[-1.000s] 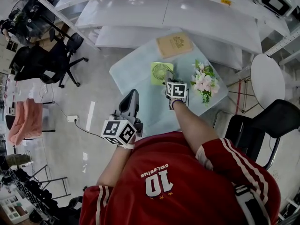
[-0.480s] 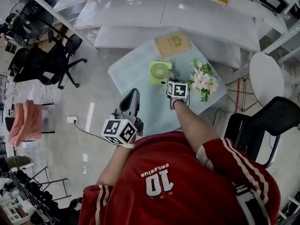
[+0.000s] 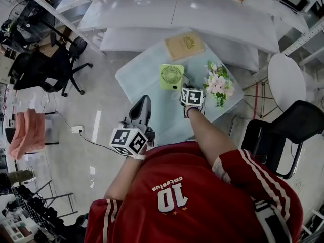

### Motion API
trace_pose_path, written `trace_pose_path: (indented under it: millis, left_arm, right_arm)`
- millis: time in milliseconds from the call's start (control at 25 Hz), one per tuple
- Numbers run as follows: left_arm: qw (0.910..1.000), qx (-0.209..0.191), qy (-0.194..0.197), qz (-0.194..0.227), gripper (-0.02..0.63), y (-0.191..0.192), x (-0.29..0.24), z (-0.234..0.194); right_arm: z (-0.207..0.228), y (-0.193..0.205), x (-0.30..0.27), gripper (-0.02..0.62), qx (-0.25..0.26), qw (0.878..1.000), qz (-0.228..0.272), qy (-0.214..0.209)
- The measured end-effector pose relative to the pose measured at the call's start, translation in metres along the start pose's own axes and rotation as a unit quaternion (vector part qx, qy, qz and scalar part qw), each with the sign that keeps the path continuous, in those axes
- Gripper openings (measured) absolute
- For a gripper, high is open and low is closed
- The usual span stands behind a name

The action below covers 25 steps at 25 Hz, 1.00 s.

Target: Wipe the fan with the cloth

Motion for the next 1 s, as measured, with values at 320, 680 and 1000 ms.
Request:
trace_pose_path:
  millis: [320, 680, 1000]
  left_arm:
    - [0.9999, 0.01, -0.009, -0.005, 0.006, 0.008, 0.01, -0.005]
    - [0.9995, 0.017, -0.025, -0.009, 0.006, 0.013, 0.025, -0.016]
    - [0.9988, 0.018, -0.045, -0.011, 0.006, 0.011, 0.041, -0.027]
  right_arm:
    - [-0.008, 0.012, 0.002, 0.017, 0.002, 1.0, 0.001, 0.005]
    - [-0.029, 0.027, -0.004, 0.017, 0.0, 1.0, -0.004, -0.017]
    - [-0.057, 0.036, -0.017, 0.018, 0.023, 0.999, -0.021, -0.044]
Point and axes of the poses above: the fingertips, and each gripper's own axes: x backward along the fingers, z to its right, y out of its underside, the point moved 9 cm from there along x, backward along the fingers, and after that the axes turned 10 degrees about -y, right-handed, at the moved point
